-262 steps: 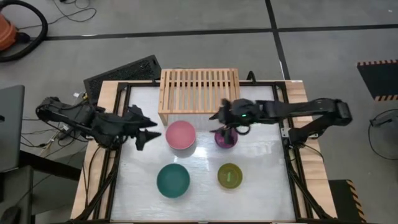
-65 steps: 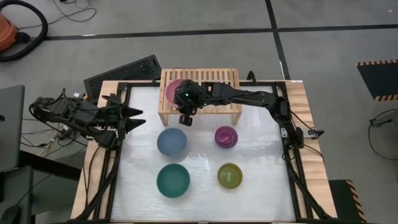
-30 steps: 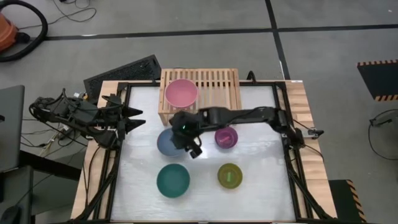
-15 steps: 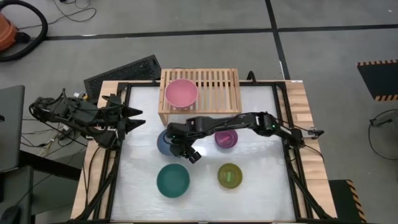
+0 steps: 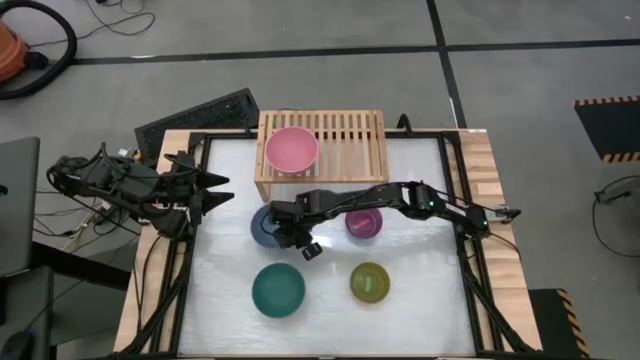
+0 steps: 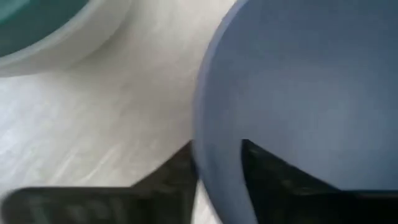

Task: Place and stack bowls onto a shelf
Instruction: Stack the blue bowl on top of the pink bowl on the shelf

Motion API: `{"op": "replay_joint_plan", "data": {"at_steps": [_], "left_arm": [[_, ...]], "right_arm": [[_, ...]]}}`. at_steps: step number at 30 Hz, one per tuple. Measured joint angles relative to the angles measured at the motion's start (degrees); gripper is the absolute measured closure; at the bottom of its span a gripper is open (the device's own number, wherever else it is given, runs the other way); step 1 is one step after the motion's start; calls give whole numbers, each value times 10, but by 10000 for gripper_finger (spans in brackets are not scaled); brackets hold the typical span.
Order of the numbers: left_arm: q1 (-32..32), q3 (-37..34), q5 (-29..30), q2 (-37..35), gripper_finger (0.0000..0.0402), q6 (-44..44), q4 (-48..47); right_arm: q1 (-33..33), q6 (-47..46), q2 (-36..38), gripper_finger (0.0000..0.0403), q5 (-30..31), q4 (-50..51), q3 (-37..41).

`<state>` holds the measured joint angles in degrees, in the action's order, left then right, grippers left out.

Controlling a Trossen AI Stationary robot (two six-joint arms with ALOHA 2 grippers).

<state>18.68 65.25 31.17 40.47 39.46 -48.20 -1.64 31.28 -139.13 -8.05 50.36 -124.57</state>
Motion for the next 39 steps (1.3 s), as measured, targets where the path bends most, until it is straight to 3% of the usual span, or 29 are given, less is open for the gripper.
{"op": "replay_joint_plan", "data": {"at_steps": [3,4,9,17,21,26,29,35,39], "left_arm": [[0,0,2,0,133,0,0],[0,0,2,0,133,0,0],[0,0,3,0,133,-3,0],[0,0,10,0,133,-7,1],[0,0,9,-3,133,-3,2],[0,17,10,-18,133,-6,3],[0,36,15,-25,133,-15,7],[0,49,57,-41,133,-31,17],[0,49,84,-44,133,-31,16]], "right_arm": [[2,-13,0,369,2,6,-1],[2,-17,2,379,1,10,-1],[-10,-34,11,378,-7,39,-9],[-17,-66,61,378,-66,62,-107],[-13,-119,122,378,-128,19,-92],[-12,-149,215,378,-146,-34,-96],[-3,-140,253,378,-104,-38,-95],[59,-122,278,378,49,-31,-95],[105,-135,250,378,51,-25,-95]]}}
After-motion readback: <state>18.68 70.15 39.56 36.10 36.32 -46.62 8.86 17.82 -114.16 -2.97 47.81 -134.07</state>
